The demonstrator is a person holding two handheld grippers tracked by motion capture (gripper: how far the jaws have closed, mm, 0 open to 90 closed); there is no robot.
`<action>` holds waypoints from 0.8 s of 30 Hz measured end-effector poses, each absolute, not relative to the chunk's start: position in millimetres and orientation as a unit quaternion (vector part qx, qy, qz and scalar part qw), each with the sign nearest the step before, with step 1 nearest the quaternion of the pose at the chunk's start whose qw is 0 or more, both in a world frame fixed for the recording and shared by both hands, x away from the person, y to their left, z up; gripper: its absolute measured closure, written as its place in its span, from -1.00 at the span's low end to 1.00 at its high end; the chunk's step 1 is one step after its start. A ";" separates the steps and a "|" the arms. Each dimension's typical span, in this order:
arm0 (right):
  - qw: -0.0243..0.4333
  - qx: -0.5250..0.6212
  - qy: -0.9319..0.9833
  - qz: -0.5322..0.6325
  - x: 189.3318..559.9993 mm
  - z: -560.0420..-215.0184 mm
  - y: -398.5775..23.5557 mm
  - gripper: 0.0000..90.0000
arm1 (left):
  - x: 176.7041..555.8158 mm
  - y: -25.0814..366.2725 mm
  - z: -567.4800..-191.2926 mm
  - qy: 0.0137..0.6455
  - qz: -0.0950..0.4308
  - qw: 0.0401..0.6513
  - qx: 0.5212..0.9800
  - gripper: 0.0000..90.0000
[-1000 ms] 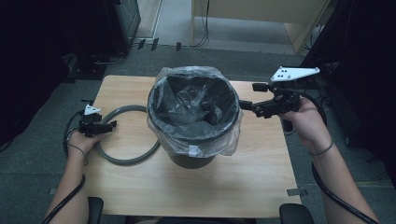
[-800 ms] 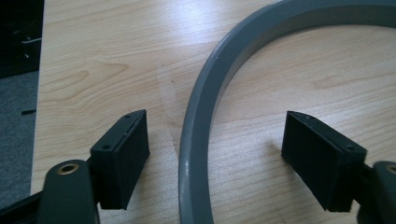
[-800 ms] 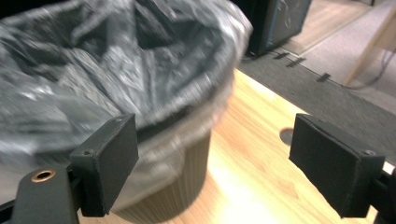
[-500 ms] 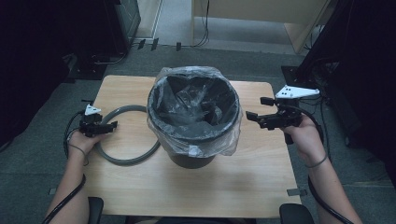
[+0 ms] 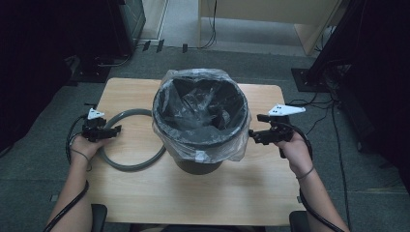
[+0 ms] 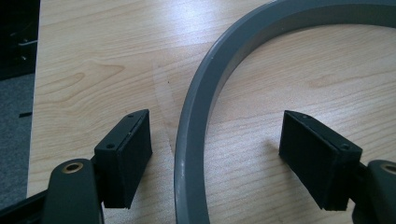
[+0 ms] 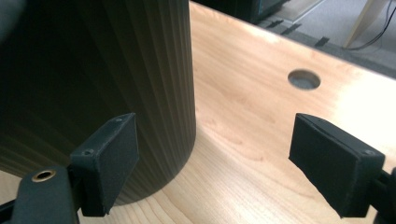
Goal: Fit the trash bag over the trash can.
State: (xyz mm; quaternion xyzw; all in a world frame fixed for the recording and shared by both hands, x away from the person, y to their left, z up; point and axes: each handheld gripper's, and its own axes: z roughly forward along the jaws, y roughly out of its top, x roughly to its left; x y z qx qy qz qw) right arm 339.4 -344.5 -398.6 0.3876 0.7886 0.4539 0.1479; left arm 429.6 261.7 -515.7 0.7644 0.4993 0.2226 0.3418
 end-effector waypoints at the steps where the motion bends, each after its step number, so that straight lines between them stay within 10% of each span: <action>1: 0.145 0.391 0.789 0.452 340.5 -404.5 -343.2 -0.66 | 429.6 261.7 -515.6 0.500 0.222 0.342 0.764 -0.45; 24: 0.141 0.420 0.787 0.430 355.1 -488.6 -342.7 -0.66 | 429.5 262.0 -515.5 0.499 0.224 0.343 0.764 -0.41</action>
